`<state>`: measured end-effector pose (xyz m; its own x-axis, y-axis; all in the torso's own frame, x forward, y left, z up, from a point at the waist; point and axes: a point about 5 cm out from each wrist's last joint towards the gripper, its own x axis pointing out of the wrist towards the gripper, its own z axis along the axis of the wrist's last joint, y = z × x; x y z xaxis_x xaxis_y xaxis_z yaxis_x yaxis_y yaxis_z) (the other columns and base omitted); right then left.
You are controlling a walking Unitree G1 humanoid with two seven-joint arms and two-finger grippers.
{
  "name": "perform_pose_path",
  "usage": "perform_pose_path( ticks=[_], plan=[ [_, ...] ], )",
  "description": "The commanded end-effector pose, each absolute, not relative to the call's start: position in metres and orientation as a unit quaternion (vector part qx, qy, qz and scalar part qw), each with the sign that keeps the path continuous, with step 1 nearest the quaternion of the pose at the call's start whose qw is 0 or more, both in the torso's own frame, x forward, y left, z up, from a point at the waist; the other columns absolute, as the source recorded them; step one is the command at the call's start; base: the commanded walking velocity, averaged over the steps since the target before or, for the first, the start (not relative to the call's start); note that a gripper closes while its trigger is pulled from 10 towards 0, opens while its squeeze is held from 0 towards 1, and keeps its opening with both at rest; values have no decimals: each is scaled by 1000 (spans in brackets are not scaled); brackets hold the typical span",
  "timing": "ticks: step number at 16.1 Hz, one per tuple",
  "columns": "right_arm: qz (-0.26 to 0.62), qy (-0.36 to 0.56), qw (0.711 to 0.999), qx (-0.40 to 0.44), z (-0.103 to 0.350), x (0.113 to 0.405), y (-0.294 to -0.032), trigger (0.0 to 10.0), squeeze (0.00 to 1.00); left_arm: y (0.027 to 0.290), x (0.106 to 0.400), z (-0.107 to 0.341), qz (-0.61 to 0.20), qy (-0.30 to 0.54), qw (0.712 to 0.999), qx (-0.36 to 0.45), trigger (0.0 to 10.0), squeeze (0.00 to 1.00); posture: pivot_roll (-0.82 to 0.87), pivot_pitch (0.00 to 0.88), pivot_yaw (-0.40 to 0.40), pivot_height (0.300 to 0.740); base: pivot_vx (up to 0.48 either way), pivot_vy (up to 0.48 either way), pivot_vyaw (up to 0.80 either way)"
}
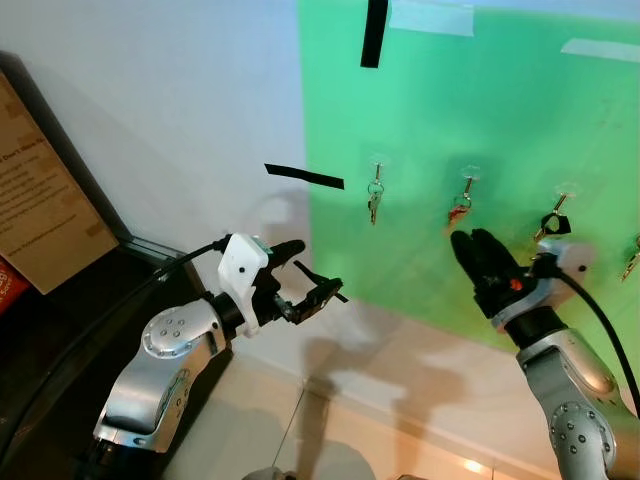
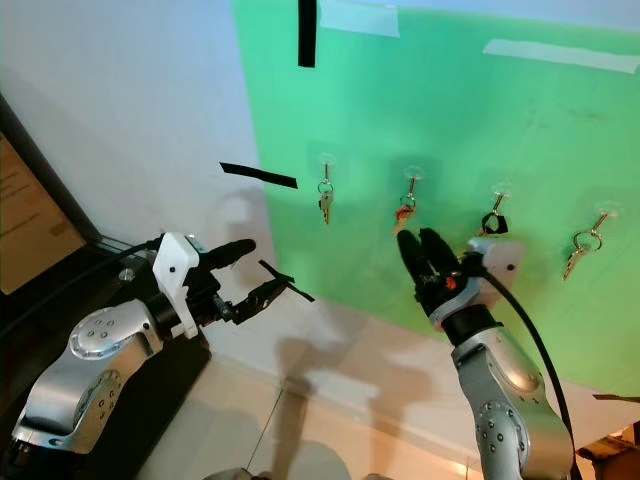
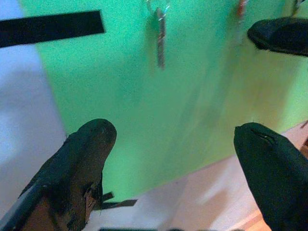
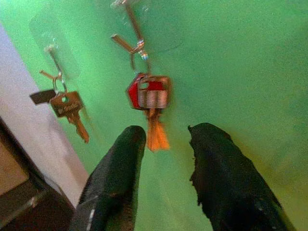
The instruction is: Hang keys on a hook
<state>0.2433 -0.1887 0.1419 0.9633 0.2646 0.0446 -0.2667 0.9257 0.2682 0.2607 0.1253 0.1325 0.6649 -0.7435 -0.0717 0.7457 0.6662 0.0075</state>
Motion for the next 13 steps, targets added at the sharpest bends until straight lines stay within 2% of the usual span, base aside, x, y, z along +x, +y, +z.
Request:
perform_pose_path(
  ticks=[1, 3, 4, 7, 10, 13],
  plan=[
    [142, 6, 982, 125, 139, 243, -186, 10000, 1000, 129, 261, 132, -393, 36, 918, 23, 10000, 0, -50, 0, 67, 740, 0, 0, 0],
    [140, 23, 986, 93, 132, 242, -185, 10000, 1000, 133, 259, 127, -365, 48, 929, 25, 10000, 0, -38, 0, 49, 740, 0, 0, 0],
    [129, 55, 989, 47, 121, 239, -185, 10000, 1000, 137, 255, 121, -340, 56, 938, 30, 10000, 0, -32, 0, 38, 740, 0, 0, 0],
    [64, 90, 992, 64, 106, 230, -190, 10000, 1000, 148, 246, 106, -265, 78, 960, 52, 10000, 0, -15, 0, 18, 740, 0, 0, -800],
    [9, 104, 994, 22, 97, 221, -200, 10000, 1000, 163, 241, 96, -157, 80, 982, 73, 10000, 0, -10, 0, 6, 740, 0, 0, -788],
    [-9, 109, 994, 16, 97, 216, -204, 10000, 1000, 162, 236, 101, -132, 58, 985, 94, 10000, 0, -18, 0, 8, 740, 0, 0, -800]
  ],
)
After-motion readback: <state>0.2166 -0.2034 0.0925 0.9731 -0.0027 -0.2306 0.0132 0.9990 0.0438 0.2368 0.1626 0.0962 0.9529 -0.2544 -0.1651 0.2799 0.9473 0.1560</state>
